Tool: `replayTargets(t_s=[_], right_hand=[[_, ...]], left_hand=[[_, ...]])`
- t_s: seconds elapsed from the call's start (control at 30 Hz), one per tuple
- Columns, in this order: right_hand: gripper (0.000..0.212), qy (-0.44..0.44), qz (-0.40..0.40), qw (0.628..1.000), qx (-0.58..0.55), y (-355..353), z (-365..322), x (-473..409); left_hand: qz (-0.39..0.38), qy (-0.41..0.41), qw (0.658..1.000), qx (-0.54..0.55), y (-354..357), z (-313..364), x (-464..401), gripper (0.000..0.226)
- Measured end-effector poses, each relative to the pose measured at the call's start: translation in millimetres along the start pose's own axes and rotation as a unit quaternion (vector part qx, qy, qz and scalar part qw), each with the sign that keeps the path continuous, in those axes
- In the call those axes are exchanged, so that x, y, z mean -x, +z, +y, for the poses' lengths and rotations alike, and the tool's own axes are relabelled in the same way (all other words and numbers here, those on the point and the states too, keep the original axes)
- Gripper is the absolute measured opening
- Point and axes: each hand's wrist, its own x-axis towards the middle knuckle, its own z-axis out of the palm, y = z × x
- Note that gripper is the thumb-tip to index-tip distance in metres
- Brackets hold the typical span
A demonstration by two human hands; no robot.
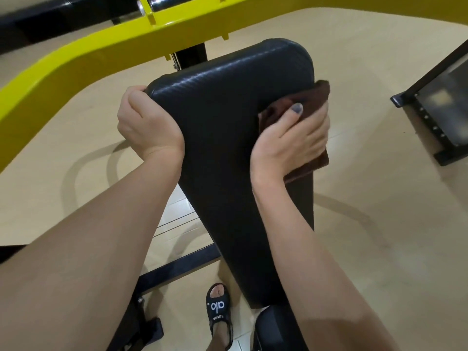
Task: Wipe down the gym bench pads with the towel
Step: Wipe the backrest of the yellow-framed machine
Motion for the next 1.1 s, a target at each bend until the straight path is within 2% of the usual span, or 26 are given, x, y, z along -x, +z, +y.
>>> replayTargets(t_s=[0.07, 0.13, 0.2, 0.27, 0.33, 0.43, 0.6, 0.67, 0.77, 0.9, 0.97, 1.03, 1.1], right_hand=[[0.068, -0.049, -0.016, 0.999, 0.017, 1, -21, 9], [0.067, -0.15, -0.061, 0.986, 0.03, -5, -20, 45], [0.064, -0.282, -0.128, 0.95, 0.043, -17, 3, 98], [0.063, -0.39, -0.194, 0.898, 0.065, -26, 39, 133], [0.062, -0.45, -0.214, 0.864, 0.071, -26, 64, 131], [0.06, -0.472, -0.195, 0.858, 0.056, -22, 57, 93], [0.052, -0.385, -0.099, 0.917, 0.007, 1, -46, 50], [0.051, -0.394, -0.072, 0.916, 0.006, 7, -57, 59], [0.052, -0.476, -0.1, 0.874, 0.018, -2, -10, 97], [0.057, -0.623, -0.143, 0.765, 0.083, -17, 82, 134], [0.058, -0.664, -0.16, 0.723, 0.103, -22, 100, 133], [0.057, -0.665, -0.18, 0.718, 0.097, -24, 91, 125], [0.051, -0.645, -0.191, 0.735, 0.081, -23, 66, 120]], left_hand=[[-0.006, -0.001, 1.0, -0.002, 0, 0, 0, 0.034], [-0.007, 0.002, 1.0, 0.004, 0, 1, 0, 0.034], [-0.007, 0.011, 1.0, 0.015, 0, -1, -1, 0.033], [-0.015, 0.013, 1.0, 0.015, -1, -2, -3, 0.032], [-0.028, 0.01, 0.999, 0.021, 0, -4, -5, 0.033], [-0.056, -0.003, 0.998, 0.026, 0, -2, -6, 0.038], [-0.143, -0.013, 0.989, -0.031, -8, 2, -21, 0.04], [-0.191, 0.007, 0.98, -0.054, -14, 3, -33, 0.037], [-0.266, 0.022, 0.963, -0.031, -24, -4, -42, 0.037], [-0.323, 0.018, 0.945, -0.044, -31, -4, -43, 0.035], [-0.336, 0.026, 0.94, -0.05, -34, 0, -40, 0.034], [-0.321, 0.031, 0.946, -0.025, -35, -2, -37, 0.035], [-0.302, 0.028, 0.953, -0.016, -33, -3, -32, 0.036]])
